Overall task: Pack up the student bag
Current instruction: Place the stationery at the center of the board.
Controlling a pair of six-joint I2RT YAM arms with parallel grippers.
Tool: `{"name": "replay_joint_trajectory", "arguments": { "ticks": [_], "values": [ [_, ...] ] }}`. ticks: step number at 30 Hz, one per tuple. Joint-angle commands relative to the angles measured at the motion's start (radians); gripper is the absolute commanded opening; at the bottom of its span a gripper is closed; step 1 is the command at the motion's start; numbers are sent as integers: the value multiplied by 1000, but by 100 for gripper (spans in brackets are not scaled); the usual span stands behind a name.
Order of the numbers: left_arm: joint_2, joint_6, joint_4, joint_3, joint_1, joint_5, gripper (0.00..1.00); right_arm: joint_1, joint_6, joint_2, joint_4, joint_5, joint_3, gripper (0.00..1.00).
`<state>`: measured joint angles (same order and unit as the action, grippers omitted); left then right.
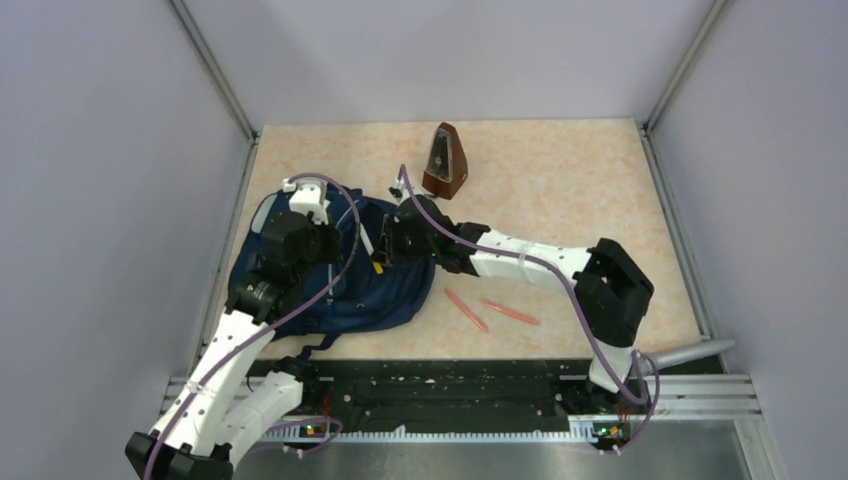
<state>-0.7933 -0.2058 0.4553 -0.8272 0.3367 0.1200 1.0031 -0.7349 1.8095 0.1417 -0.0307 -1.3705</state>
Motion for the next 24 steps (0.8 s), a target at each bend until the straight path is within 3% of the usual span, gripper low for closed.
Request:
{"name": "replay_joint_trajectory", "arguments": {
  "ticks": [1, 11, 16, 21, 24],
  "values": [
    [30, 11, -88, -13, 1, 1, 0, 3, -105, 48, -157, -41, -54, 0],
    [34, 9, -88, -13, 0, -6, 0, 52, -158, 184, -244, 15, -151, 0],
    [32, 8, -87, -13, 1, -5, 0, 79, -115, 200, -223, 60, -167, 22],
    [30, 9, -86, -13, 1, -13, 0, 78, -74, 170, -243, 80, -137, 36],
    [30, 9, -86, -15, 1, -13, 0, 80, -45, 132, -267, 97, -94, 38]
  ]
}}
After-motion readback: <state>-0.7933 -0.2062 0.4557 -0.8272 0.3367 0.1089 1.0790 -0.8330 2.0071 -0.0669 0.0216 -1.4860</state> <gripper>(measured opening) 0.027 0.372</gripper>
